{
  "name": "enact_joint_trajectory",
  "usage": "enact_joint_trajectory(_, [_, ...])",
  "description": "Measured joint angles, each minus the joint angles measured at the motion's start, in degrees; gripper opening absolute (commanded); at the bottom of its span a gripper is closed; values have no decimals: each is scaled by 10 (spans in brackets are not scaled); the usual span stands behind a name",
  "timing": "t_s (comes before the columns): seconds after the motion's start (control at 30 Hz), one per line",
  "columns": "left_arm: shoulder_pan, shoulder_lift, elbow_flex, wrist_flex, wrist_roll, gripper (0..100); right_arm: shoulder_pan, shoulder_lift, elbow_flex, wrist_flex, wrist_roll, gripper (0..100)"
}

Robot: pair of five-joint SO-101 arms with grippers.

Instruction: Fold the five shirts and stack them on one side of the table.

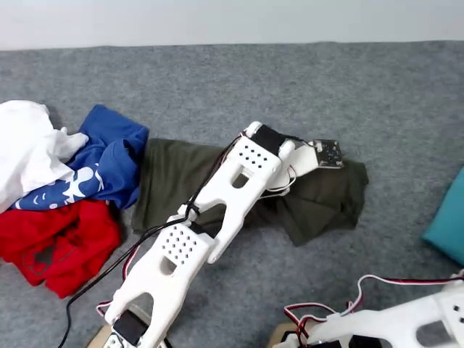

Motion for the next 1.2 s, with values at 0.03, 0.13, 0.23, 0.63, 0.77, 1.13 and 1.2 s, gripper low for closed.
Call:
enact_joint_trajectory(0.03, [-1, 0, -10, 0, 0, 113, 0, 0, 4, 0, 0, 11])
enact_joint_trajectory(0.13, [-2, 0, -38, 0, 0, 112, 0, 0, 9, 0, 0, 11])
enact_joint_trajectory(0.23, [-4, 3, -81, 0, 0, 112, 0, 0, 9, 0, 0, 11])
enact_joint_trajectory(0.63, [-8, 4, -147, 2, 0, 95, 0, 0, 9, 0, 0, 11])
enact_joint_trajectory(0.77, [-4, 4, -101, 2, 0, 0, -12, 0, 9, 0, 0, 11])
enact_joint_trajectory(1.13, [12, 4, 25, 2, 0, 5, -62, 0, 9, 0, 1, 10])
enact_joint_trajectory(1.2, [9, 4, 26, 2, 0, 5, -71, 0, 9, 0, 1, 10])
